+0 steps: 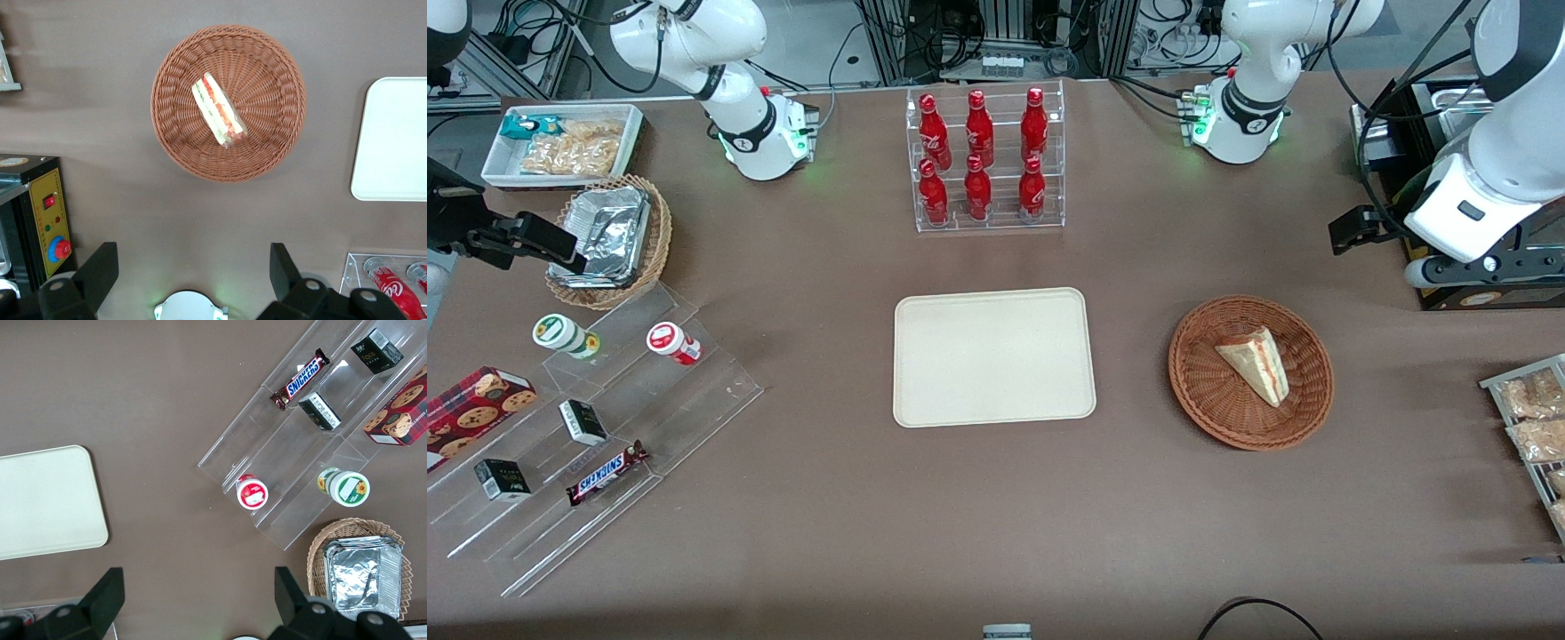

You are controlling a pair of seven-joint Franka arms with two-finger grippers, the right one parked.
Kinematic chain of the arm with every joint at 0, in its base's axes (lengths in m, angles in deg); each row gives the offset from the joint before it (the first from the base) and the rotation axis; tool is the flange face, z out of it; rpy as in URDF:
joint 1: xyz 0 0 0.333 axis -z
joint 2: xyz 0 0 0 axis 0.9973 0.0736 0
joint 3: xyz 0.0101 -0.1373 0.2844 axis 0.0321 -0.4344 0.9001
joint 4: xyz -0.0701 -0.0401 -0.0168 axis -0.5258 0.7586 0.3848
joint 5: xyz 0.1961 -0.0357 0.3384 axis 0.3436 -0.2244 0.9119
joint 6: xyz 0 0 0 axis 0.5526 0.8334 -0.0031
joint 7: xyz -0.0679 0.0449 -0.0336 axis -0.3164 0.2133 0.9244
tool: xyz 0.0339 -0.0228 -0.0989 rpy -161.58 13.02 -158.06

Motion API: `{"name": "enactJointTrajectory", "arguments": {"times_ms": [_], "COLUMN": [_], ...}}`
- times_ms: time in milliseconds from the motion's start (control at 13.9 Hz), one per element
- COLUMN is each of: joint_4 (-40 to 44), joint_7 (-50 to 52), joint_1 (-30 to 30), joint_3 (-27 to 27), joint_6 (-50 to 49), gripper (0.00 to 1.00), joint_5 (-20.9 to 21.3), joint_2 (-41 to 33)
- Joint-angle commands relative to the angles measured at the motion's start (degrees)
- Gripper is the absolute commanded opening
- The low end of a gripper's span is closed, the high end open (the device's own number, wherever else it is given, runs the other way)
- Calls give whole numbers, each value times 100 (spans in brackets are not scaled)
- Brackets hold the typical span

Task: Place sandwich from basket to tray
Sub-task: 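Move the left gripper over the sandwich in the wicker basket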

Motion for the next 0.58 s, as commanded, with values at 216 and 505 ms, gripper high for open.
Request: {"name": "enactJointTrajectory", "arguments": {"times_ms": [216, 505], "joint_4": [-126, -1179], "joint_7": [-183, -174], "joint_1": [-7, -42], "joint_3": [-25, -16], "joint_6": [338, 1329], "gripper": [100, 100], "joint_5": [-21, -21], "joint_2": [173, 104]}}
